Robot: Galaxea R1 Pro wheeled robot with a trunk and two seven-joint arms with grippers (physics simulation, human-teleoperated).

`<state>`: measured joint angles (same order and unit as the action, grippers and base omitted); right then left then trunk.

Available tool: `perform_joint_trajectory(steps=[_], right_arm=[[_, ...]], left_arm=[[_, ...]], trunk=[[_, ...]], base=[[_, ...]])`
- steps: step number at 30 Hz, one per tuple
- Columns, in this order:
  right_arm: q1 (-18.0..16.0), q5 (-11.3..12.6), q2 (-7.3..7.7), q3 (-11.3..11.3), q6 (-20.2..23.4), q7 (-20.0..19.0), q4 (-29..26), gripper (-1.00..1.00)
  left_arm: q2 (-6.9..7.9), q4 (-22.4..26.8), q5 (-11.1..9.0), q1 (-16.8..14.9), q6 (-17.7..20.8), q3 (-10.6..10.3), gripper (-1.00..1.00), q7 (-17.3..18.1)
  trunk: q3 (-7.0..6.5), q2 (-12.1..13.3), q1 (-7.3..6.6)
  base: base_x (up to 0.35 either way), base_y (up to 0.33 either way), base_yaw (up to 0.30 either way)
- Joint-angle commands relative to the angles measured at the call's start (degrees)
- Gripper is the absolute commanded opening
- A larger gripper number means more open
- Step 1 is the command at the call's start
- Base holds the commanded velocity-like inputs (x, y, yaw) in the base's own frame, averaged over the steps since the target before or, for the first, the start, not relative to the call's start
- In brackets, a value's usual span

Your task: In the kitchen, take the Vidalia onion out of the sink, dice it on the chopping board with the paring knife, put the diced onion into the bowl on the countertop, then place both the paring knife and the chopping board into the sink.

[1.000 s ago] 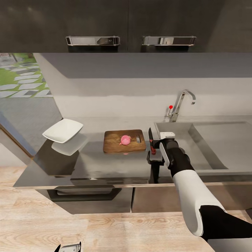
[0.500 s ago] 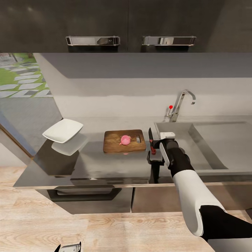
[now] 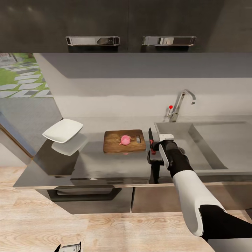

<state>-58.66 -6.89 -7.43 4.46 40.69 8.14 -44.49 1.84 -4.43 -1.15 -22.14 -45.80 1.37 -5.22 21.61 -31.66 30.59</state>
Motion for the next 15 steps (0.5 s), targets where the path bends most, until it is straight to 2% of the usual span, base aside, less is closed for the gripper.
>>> perform_joint_trajectory(steps=[1, 15], right_arm=[[0.0, -0.6, -0.07, 0.2, 0.3, -0.2, 0.1, 1.0], [0.0, -0.7, -0.13, 0.2, 0.2, -0.2, 1.8, 1.0]], left_arm=[[0.0, -0.2, -0.1, -0.1, -0.3, 0.1, 1.0, 0.0], [0.0, -0.2, -0.1, -0.1, -0.3, 0.1, 1.0, 0.0]], trunk=[[0.08, -0.1, 0.02], [0.08, -0.1, 0.02]], base=[[0.0, 0.0, 0.0], [0.0, 0.0, 0.0]])
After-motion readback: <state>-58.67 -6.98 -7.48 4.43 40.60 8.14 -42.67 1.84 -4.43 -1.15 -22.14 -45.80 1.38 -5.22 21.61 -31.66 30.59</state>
